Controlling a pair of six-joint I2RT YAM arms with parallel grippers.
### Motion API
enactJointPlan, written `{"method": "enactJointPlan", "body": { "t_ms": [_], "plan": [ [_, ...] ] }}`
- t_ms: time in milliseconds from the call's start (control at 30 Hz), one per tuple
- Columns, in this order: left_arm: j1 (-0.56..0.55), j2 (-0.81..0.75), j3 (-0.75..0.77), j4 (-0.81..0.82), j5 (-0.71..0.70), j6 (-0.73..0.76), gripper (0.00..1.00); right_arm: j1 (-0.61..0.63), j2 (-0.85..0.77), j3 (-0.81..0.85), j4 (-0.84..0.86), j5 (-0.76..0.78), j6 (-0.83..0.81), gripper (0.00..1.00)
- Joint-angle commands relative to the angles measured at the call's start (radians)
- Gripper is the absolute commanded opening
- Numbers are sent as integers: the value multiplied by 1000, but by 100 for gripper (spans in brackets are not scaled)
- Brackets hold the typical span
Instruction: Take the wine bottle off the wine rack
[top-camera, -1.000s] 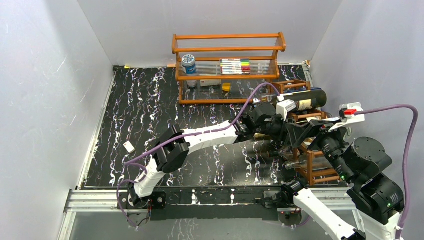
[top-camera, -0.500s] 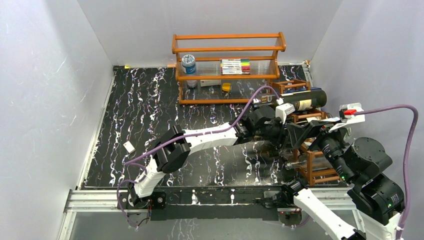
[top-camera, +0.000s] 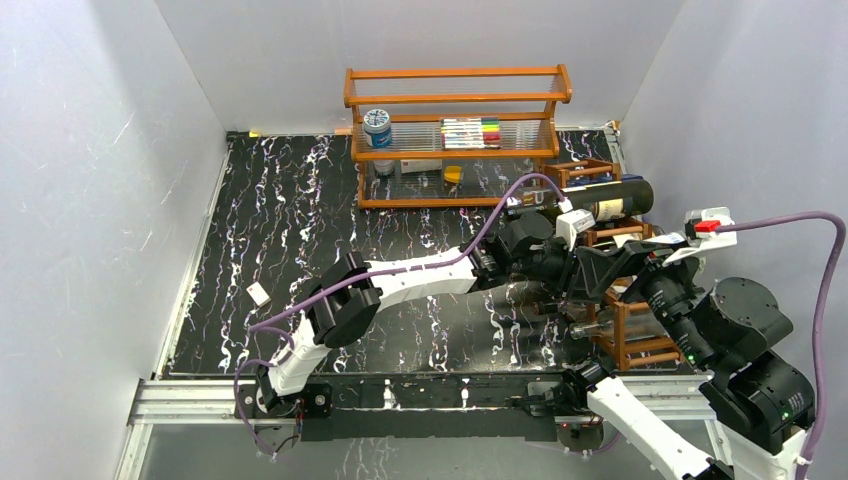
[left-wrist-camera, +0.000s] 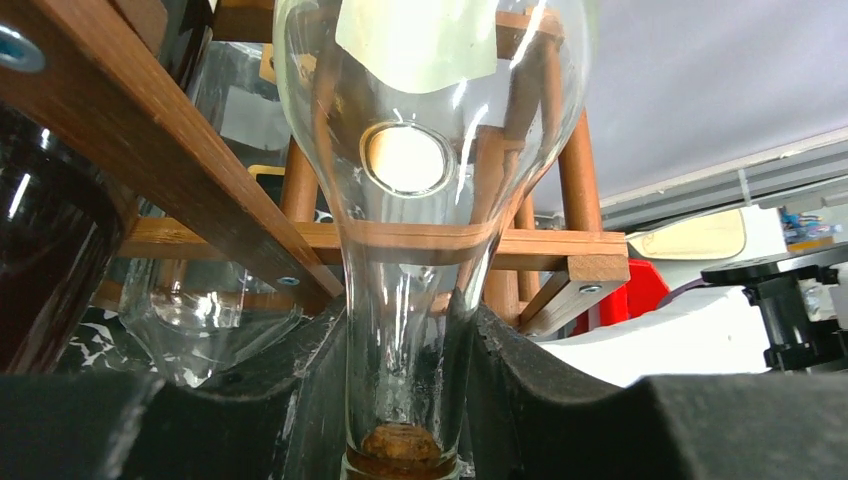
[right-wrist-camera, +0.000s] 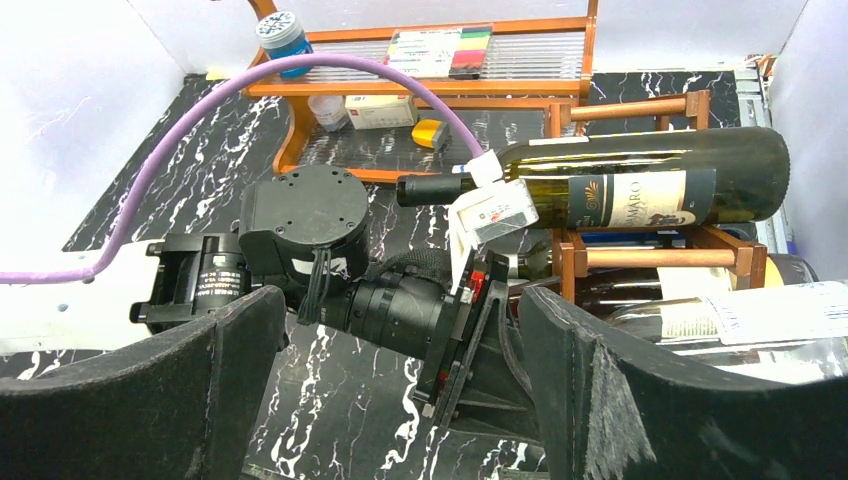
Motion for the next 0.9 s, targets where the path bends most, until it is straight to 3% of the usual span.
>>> {"method": "enactJointPlan", "body": {
  "t_ms": [0,333,633,867],
  "plan": [
    [12,-81,-21,54,19,-90,2,6,-3,45,47,10,-10,98],
    [45,-143,-108,246,70,-307,0,6,4,61,49,5,-11,98],
    [53,-147,-82,300,96,-406,0,6,12,68,61,-1,-10,98],
    [66,-155,-136,429,110,-500,0,6,20,67,62,-4,-11,98]
  ]
}}
